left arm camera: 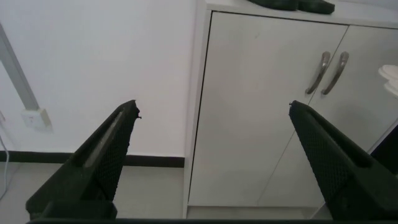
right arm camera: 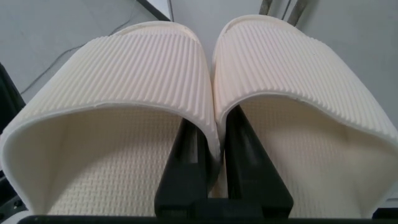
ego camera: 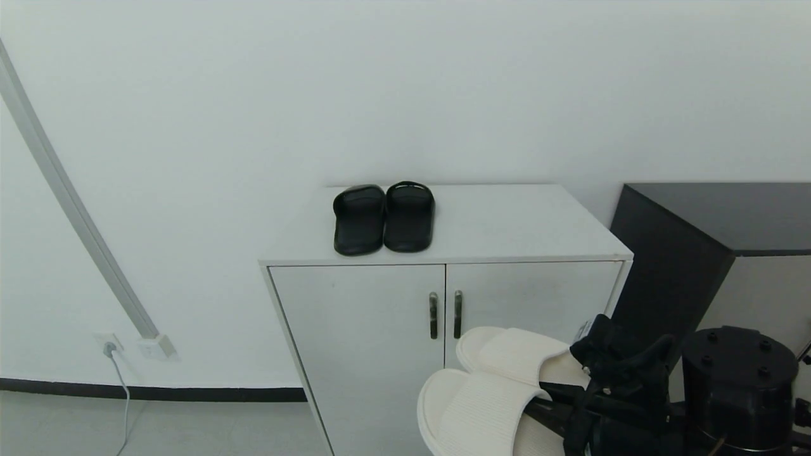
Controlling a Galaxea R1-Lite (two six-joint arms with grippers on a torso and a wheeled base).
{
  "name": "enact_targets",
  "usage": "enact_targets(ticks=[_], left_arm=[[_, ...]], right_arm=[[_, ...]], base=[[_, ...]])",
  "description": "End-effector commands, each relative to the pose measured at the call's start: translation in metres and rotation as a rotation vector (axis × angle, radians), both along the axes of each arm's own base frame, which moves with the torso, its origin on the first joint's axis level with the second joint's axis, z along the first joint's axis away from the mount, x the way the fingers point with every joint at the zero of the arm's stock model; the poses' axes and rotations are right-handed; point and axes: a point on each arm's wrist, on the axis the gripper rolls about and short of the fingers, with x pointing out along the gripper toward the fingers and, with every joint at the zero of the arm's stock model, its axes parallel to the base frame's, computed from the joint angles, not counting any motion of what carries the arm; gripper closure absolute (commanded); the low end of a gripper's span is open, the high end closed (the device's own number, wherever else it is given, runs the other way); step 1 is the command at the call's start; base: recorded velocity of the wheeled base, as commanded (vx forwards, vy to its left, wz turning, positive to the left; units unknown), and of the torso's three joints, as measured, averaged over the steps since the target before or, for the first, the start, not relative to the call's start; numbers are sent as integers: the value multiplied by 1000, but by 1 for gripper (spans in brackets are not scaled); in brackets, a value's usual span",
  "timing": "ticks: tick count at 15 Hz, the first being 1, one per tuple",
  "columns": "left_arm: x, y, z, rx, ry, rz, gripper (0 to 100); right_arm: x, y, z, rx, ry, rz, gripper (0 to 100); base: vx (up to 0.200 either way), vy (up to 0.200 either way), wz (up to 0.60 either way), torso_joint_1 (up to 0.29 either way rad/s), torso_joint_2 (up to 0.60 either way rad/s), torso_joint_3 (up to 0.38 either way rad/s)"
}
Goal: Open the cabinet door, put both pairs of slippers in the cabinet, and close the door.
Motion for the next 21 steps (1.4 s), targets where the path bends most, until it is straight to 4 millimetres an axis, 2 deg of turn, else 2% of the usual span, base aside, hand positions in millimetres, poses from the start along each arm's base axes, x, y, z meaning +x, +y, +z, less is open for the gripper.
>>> enact_targets(ticks=[1,12,19,20,21], left_arm=[[0,0,0,-1,0,1,0],[0,0,1,-2,3,-2,0],[2,-1,2,17,20,-39,0],[0,-1,19,-5,-14,-59,0],[-6,-1,58,-104,-87,-100,0]], right_arm=[[-1,-1,-3,-15,0,6,100],[-2,-1,-12,-45,26,12,100],[-3,-2,-13,-38,19,17,100],[-3,-2,-13,-39,19,15,100],[-3,-2,-14,-39,23,18,100]], base=[[0,0,0,-203,525,315],[0,0,0,-160,489,325],[0,0,0,-69,438,357],[0,0,0,2,66,27],[0,0,0,0,0,0]])
